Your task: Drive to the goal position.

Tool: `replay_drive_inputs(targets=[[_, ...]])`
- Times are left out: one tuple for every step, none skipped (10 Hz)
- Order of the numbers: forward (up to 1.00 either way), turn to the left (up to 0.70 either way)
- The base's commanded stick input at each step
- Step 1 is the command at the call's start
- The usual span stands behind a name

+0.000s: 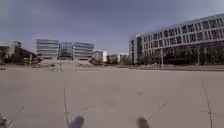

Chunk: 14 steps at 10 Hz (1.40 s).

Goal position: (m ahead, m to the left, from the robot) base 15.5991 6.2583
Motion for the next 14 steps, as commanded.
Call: replay_drive_inputs(targets=[[0.99, 0.05], [0.99, 0.0], [0.99, 0.0], [0.99, 0.0], [0.99, 0.0], [0.99, 0.0], [1.0, 0.0], [1.0, 0.0], [1.0, 0.0], [1.0, 0.23], [1.0, 0.4], [1.0, 0.4], [1.0, 0.4], [1.0, 0.4]])
